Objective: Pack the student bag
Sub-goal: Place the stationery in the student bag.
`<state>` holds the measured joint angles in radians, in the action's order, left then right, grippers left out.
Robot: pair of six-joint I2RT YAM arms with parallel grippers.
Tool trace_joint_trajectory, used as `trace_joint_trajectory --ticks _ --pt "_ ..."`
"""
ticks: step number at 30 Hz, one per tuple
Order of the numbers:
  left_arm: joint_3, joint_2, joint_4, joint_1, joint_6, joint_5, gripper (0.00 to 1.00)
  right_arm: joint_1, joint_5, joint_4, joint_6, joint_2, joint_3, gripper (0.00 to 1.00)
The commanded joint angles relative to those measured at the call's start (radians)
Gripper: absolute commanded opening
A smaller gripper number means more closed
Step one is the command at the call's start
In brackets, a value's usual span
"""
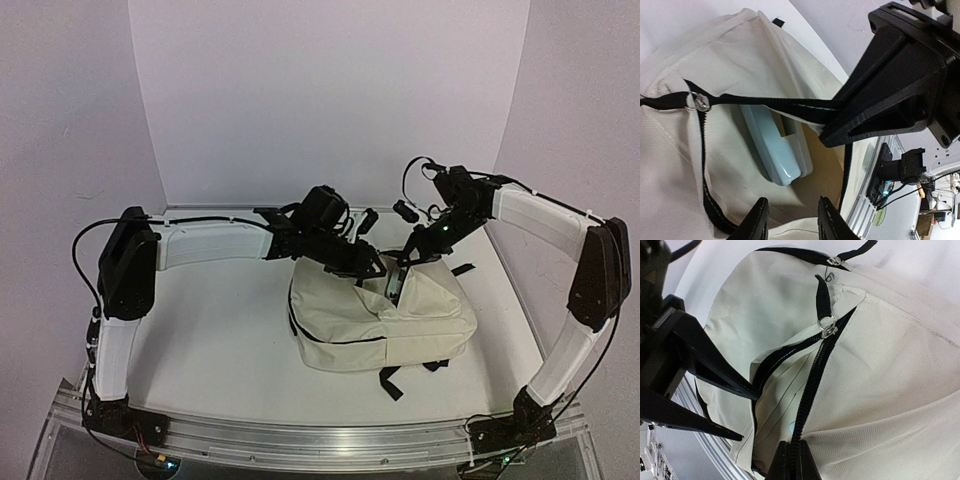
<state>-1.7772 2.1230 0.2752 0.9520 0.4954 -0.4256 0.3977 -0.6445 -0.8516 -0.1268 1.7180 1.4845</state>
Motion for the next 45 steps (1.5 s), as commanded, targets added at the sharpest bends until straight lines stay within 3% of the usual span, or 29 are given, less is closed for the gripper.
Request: trace_joint_trajectory --ticks 1,6,13,21,24,29,34,39,42,45 --pt "-0.020 0.005 0.101 -0.001 -0.035 0.077 0.32 0.012 -0.061 0.001 -0.002 -0.063 -0.001 0.00" --pt "-0.075 0.085 0.124 0.005 -0.049 0.077 0.26 0.011 -0.063 0.002 0.001 -0.066 -0.002 0.00" --pt "-0.290 0.239 0.113 0.046 -0.072 0.036 0.21 0.011 -0.065 0.002 0.018 -0.073 -0.020 0.00" --pt "-0.314 0.281 -0.084 0.062 -0.013 -0.071 0.24 0.010 -0.081 0.008 0.033 -0.071 -0.055 0.00" --pt "-0.257 0.240 -0.095 0.062 -0.006 -0.075 0.33 0.010 -0.076 0.006 0.032 -0.070 -0.053 0.00" --pt "-0.018 0.037 -0.107 0.045 -0.004 0.022 0.56 0.010 -0.048 0.009 0.016 -0.085 -0.101 0.00" --pt "0.146 -0.179 -0.033 -0.019 0.021 0.118 0.67 0.010 -0.016 0.024 0.000 -0.079 -0.167 0.00" --pt "0.181 -0.283 0.146 -0.196 0.048 0.219 0.80 0.010 0.017 0.045 -0.015 -0.054 -0.192 0.00" --pt "0.155 -0.287 0.252 -0.304 0.032 0.304 0.98 0.010 0.036 0.050 -0.020 -0.043 -0.191 0.00" --pt "0.080 -0.234 0.384 -0.394 0.010 0.399 1.00 0.010 0.045 0.051 -0.026 -0.038 -0.175 0.00"
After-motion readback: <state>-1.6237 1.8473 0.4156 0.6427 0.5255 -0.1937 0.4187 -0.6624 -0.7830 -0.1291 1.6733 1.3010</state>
